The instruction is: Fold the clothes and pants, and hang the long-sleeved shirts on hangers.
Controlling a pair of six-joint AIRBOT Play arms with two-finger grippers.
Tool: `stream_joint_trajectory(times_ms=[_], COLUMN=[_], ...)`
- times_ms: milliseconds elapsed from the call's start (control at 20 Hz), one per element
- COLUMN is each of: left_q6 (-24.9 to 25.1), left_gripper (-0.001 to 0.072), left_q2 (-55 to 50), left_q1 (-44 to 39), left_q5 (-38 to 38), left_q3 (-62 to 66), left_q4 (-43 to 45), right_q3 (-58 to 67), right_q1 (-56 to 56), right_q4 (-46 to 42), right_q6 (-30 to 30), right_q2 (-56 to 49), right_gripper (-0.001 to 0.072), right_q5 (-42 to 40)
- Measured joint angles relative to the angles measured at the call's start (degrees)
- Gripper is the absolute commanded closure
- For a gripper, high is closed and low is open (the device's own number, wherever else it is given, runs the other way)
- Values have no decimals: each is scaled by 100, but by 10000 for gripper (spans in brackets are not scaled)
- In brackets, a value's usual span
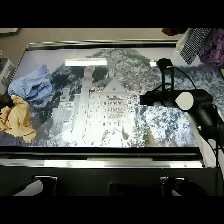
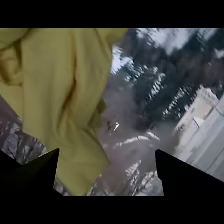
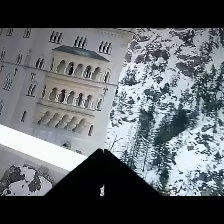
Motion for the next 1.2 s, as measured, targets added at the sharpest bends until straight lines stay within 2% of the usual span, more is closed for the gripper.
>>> stream_joint_trajectory(times_ms=[150, 300, 350, 450, 550, 600, 650, 700, 950, 1200], left_q6=[-13, -13, -13, -11, -2, 4, 20, 66, 719, 1069], left_gripper=[-13, -13, -13, -13, -13, 162, 559, 691, 693, 693], left_q2=[-511, -1121, -1320, -1679, -1967, -2085, -2166, -2227, -2162, -1403], left_q1=[785, 1152, 1198, 1202, 1123, 1064, 997, 911, 299, -927], left_q5=[721, 1263, 1453, 1742, 1996, 2063, 2124, 2153, 1764, 1464], left_q3=[-116, -162, -166, -177, -181, -184, -184, -181, -127, -98], left_q4=[-271, -385, -411, -437, -470, -472, -472, -479, -693, -1952], right_q3=[0, 0, 0, 0, 0, 0, 0, 0, 0, 0], right_q1=[0, 0, 0, 0, 0, 0, 0, 0, 0, 0], right_q4=[0, 0, 0, 0, 0, 0, 0, 0, 17, 13], right_q6=[0, 0, 0, 0, 0, 0, 0, 0, 94, 323], right_q2=[0, 0, 0, 0, 0, 0, 2, 2, 2, 2], right_gripper=[676, 674, 664, 588, 569, 569, 569, 569, 572, 584], right_q5=[90, 199, 260, 385, 498, 540, 575, 601, 791, 1196])
